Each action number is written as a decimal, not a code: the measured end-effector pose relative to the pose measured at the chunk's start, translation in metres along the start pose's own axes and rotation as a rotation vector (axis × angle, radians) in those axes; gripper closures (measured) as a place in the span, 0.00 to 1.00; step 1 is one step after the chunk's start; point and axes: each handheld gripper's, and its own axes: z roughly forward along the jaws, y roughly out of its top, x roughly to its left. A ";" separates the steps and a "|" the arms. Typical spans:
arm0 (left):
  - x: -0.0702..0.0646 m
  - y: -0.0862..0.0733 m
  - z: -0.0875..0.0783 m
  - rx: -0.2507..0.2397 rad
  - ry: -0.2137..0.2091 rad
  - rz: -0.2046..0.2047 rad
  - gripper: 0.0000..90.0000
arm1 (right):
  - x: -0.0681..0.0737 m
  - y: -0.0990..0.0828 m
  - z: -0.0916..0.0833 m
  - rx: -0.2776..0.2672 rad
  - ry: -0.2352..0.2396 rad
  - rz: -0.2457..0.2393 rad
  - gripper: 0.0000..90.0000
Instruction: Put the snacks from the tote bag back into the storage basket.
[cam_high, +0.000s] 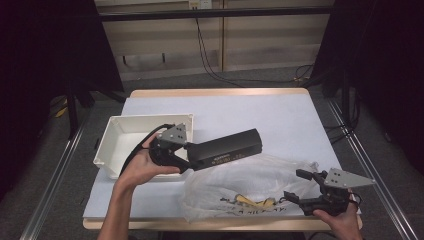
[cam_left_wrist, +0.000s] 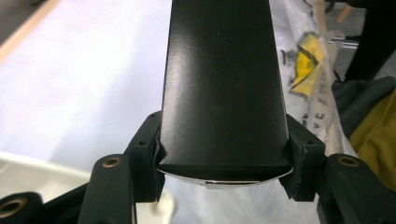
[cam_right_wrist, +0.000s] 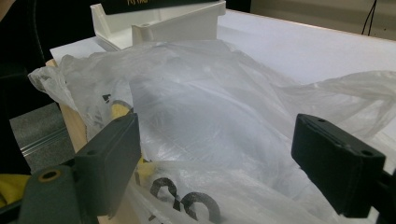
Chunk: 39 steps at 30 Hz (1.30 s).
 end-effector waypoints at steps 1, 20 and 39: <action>0.001 -0.002 -0.004 -0.005 0.005 -0.005 0.48 | 0.000 0.000 0.000 -0.001 -0.002 -0.001 0.17; 0.015 -0.016 -0.028 -0.009 0.075 -0.046 0.48 | 0.000 0.000 0.001 0.003 -0.005 0.004 0.17; 0.041 -0.026 -0.070 0.010 0.139 -0.099 0.48 | 0.000 0.000 0.003 0.013 -0.004 0.005 0.17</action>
